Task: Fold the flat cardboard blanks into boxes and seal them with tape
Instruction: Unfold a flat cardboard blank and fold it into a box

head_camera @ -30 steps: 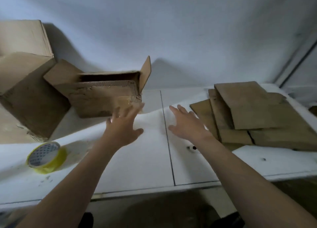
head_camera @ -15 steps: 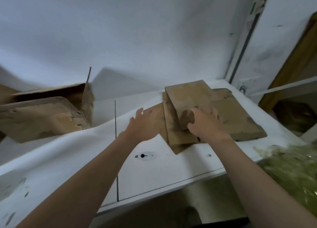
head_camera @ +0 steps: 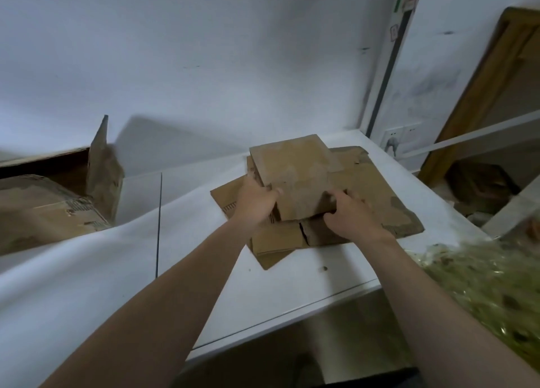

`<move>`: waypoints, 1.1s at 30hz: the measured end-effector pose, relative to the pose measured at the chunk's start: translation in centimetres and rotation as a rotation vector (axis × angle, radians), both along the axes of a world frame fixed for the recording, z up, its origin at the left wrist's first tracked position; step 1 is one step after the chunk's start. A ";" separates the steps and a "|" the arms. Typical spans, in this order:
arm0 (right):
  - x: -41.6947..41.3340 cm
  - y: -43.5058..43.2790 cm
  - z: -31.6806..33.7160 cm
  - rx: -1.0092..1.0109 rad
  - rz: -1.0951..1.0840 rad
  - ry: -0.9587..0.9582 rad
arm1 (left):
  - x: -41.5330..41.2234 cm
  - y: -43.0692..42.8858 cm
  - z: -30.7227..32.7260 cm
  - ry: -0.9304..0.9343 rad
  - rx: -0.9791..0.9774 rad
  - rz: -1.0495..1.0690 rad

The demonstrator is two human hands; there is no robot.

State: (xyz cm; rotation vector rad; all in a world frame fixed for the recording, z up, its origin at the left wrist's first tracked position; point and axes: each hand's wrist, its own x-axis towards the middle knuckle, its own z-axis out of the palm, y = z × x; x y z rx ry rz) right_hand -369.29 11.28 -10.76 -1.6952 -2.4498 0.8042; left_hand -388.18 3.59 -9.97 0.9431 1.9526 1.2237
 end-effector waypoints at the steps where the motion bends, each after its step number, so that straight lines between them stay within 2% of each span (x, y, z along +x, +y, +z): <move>1: -0.1 0.1 -0.1 -0.003 -0.002 0.022 | 0.1 0.2 0.3 -0.029 0.004 0.050; 7: -1.0 -0.9 1.0 0.052 0.000 0.137 | -0.7 -0.6 1.6 0.186 0.039 0.102; 9: -1.5 -1.7 1.8 0.118 0.012 0.200 | -1.6 -1.9 2.9 0.312 0.094 0.130; 12: -2.7 -3.8 3.9 0.260 0.019 0.307 | -3.6 -4.5 5.8 0.381 0.219 0.200; 18: -6.7 -9.7 7.9 0.465 0.079 0.578 | -8.5 -13.3 12.6 0.420 0.428 0.292; 21: -9.3 -13.2 10.0 0.597 0.100 0.588 | -10.9 -18.5 15.7 0.524 0.471 0.320; 24: -11.7 -16.5 11.3 0.674 0.216 0.601 | -13.3 -23.7 18.0 0.676 0.429 0.321; 28: -15.5 -20.5 11.6 0.540 0.325 0.513 | -15.9 -29.8 19.0 0.749 0.354 0.258; 33: -20.2 -24.1 10.6 0.415 0.617 0.620 | -18.1 -35.5 18.0 1.134 0.242 -0.010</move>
